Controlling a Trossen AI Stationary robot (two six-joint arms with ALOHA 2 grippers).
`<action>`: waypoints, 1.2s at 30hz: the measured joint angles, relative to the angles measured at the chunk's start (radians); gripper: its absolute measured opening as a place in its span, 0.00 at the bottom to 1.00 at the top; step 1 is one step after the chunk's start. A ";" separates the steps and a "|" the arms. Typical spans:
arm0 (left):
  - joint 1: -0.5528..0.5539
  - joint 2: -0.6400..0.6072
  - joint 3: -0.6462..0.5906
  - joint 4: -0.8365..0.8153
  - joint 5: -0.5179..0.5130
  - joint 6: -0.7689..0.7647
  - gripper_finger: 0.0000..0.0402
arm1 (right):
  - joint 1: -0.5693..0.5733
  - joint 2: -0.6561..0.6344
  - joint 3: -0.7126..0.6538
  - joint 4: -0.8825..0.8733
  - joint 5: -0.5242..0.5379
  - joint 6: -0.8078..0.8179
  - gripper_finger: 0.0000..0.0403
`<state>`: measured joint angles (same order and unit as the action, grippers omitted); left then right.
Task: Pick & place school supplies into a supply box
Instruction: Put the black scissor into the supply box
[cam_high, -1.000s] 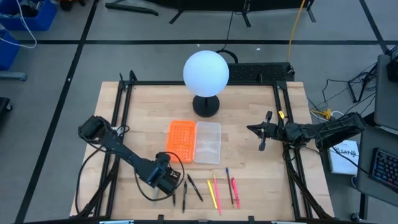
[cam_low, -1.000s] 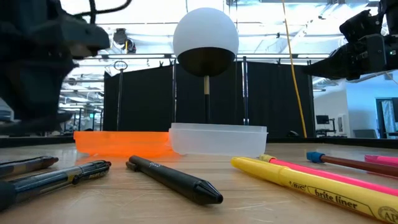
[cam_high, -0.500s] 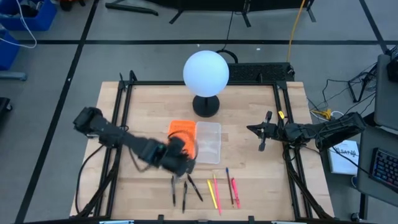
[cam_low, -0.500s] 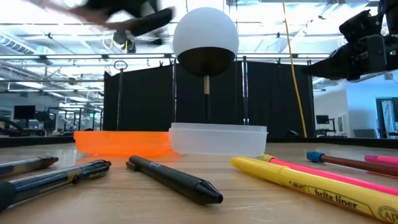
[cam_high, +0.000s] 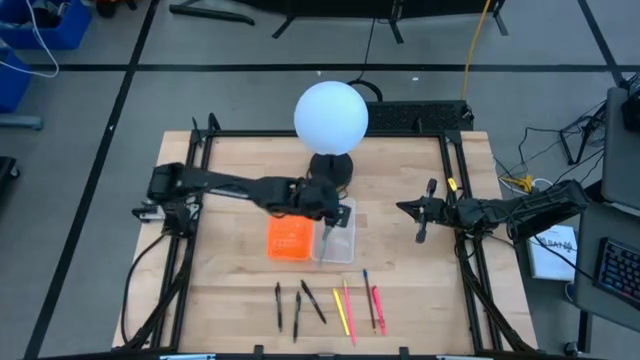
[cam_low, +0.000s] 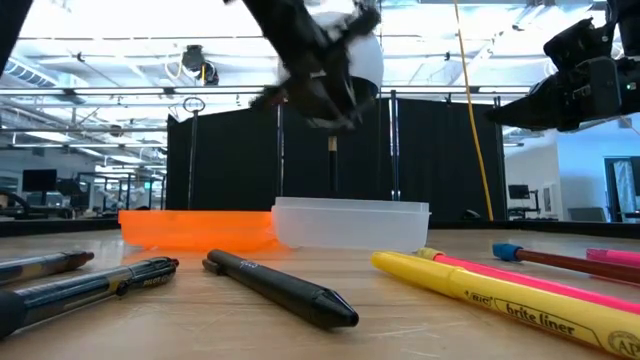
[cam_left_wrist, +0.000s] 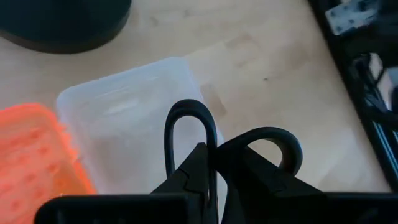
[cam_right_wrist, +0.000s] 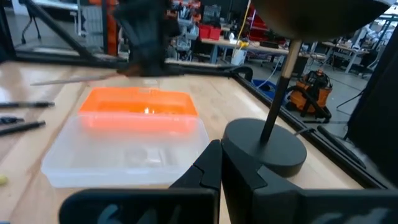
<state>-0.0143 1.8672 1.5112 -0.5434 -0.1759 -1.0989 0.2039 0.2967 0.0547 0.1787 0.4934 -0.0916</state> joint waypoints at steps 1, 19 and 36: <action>0.015 0.020 0.000 0.021 0.019 0.009 0.14 | 0.000 0.002 0.000 0.003 0.000 0.000 0.00; 0.108 0.143 0.000 0.097 0.118 0.069 0.14 | 0.000 0.008 0.000 0.003 0.002 0.000 0.00; 0.103 0.210 0.002 0.065 0.121 0.042 0.14 | 0.000 0.008 0.000 0.005 0.003 -0.034 0.00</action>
<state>0.0887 2.0769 1.5135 -0.4788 -0.0547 -1.0570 0.2035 0.3046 0.0545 0.1835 0.4969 -0.1259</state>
